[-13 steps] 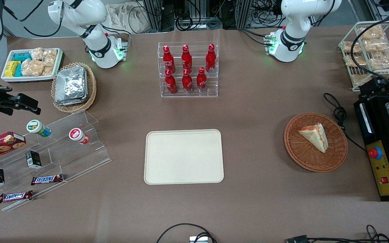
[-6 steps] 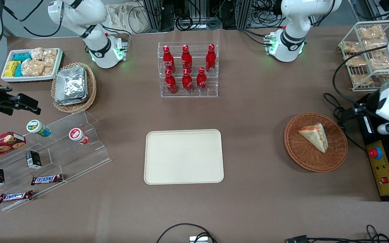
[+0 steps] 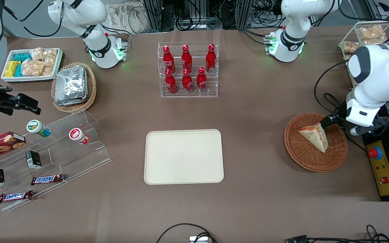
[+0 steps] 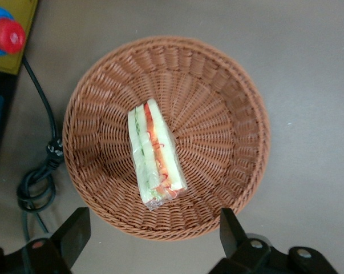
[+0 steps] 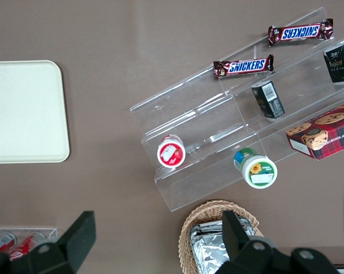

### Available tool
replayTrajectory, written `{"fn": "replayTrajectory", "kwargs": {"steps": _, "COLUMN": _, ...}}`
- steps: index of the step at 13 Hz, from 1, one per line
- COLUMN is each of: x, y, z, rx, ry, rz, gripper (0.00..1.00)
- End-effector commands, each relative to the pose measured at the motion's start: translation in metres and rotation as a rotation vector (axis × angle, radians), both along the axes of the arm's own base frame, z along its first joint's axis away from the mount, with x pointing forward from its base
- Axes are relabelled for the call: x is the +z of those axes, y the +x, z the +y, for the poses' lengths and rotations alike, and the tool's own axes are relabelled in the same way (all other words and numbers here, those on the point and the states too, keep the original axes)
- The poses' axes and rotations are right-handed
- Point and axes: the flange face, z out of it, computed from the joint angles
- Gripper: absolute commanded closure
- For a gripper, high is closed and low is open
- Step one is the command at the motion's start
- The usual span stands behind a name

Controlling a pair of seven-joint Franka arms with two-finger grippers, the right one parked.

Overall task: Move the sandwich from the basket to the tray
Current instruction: 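Lower the left gripper and close it on the wrapped sandwich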

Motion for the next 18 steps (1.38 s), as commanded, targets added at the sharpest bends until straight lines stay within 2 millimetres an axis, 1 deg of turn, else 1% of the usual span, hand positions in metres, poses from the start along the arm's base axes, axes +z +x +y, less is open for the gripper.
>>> {"fn": "replayTrajectory", "kwargs": {"steps": 1, "x": -0.016, "y": -0.018, "z": 0.006, "rx": 0.041, "ry": -0.007, "rz": -0.04, "gripper": 0.0}}
{"fn": "replayTrajectory", "kwargs": {"steps": 2, "x": -0.028, "y": -0.021, "z": 0.015, "rx": 0.06, "ry": -0.008, "rz": -0.046, "gripper": 0.0}}
{"fn": "replayTrajectory", "kwargs": {"steps": 3, "x": -0.042, "y": -0.025, "z": 0.018, "rx": 0.068, "ry": -0.01, "rz": -0.051, "gripper": 0.0}}
{"fn": "replayTrajectory", "kwargs": {"steps": 6, "x": -0.078, "y": -0.026, "z": 0.018, "rx": 0.133, "ry": -0.019, "rz": -0.076, "gripper": 0.0}}
{"fn": "replayTrajectory", "kwargs": {"steps": 7, "x": -0.084, "y": -0.025, "z": 0.018, "rx": 0.145, "ry": -0.021, "rz": -0.078, "gripper": 0.0}}
{"fn": "replayTrajectory", "kwargs": {"steps": 10, "x": -0.094, "y": -0.024, "z": 0.017, "rx": 0.165, "ry": -0.025, "rz": -0.081, "gripper": 0.0}}
{"fn": "replayTrajectory", "kwargs": {"steps": 13, "x": -0.116, "y": -0.021, "z": 0.017, "rx": 0.178, "ry": -0.03, "rz": -0.097, "gripper": 0.0}}
{"fn": "replayTrajectory", "kwargs": {"steps": 15, "x": -0.126, "y": -0.02, "z": 0.016, "rx": 0.178, "ry": -0.032, "rz": -0.104, "gripper": 0.0}}
{"fn": "replayTrajectory", "kwargs": {"steps": 17, "x": -0.131, "y": -0.02, "z": 0.016, "rx": 0.195, "ry": -0.034, "rz": -0.103, "gripper": 0.0}}
{"fn": "replayTrajectory", "kwargs": {"steps": 18, "x": -0.131, "y": -0.019, "z": 0.015, "rx": 0.198, "ry": -0.034, "rz": -0.103, "gripper": 0.05}}
